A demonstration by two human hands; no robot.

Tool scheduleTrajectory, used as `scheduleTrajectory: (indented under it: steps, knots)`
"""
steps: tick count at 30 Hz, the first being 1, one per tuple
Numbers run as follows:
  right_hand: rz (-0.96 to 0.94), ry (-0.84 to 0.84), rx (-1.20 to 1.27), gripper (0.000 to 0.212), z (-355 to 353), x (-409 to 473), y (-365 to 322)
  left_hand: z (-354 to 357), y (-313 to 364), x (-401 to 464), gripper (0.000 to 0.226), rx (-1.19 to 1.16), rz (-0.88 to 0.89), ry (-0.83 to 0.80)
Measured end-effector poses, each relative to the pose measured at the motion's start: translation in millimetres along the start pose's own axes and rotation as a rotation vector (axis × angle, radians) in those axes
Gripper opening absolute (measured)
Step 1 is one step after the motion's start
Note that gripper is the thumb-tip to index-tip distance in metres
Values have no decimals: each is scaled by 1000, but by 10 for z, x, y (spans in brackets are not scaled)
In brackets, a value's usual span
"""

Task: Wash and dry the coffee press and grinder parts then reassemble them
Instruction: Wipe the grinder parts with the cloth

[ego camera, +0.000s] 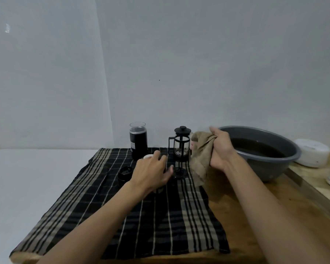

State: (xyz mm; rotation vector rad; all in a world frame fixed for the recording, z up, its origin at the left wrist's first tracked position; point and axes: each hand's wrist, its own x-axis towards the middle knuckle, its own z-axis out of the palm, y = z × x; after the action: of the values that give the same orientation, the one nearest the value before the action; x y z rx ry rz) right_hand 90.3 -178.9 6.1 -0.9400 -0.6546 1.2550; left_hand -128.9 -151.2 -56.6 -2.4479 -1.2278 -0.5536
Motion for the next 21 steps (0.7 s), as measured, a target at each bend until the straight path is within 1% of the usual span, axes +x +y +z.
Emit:
scheduleTrajectory:
  steps: [1, 3, 5, 7, 9, 11, 13, 16, 17, 19, 21]
  knots:
    - [9, -15, 37, 54, -19, 1, -17, 13, 48, 71, 42, -51, -29, -30]
    - [15, -48, 92, 45, -3, -7, -41, 92, 135, 233, 35, -147, -65, -178]
    - [16, -64, 132, 43, 19, -17, -27, 203, 224, 384, 41, -210, -89, -357]
    - [19, -90, 148, 53, -7, -11, 0, 333, 310, 517, 52, -263, -125, -485]
    - [7, -80, 99, 65, -62, 2, 23, 466, 351, 652, 63, -289, -174, -575]
    - [-1, -57, 54, 68, -129, 32, 32, 584, 354, 767, 68, -296, -217, -638]
    - [3, -37, 22, 67, -178, 56, 32, 656, 340, 851, 70, -350, -276, -650]
    - [38, -22, 43, 68, -222, 149, 49, 716, 333, 911, 76, -468, -361, -613]
    - [54, -18, 54, 70, -220, 185, 75, 720, 328, 914, 70, -507, -374, -600]
    - [68, -7, 62, 71, -216, 223, 118, 708, 337, 897, 47, -554, -357, -541]
    - [78, 8, 66, 65, -214, 226, 148, 670, 346, 855, 23, -623, -317, -459]
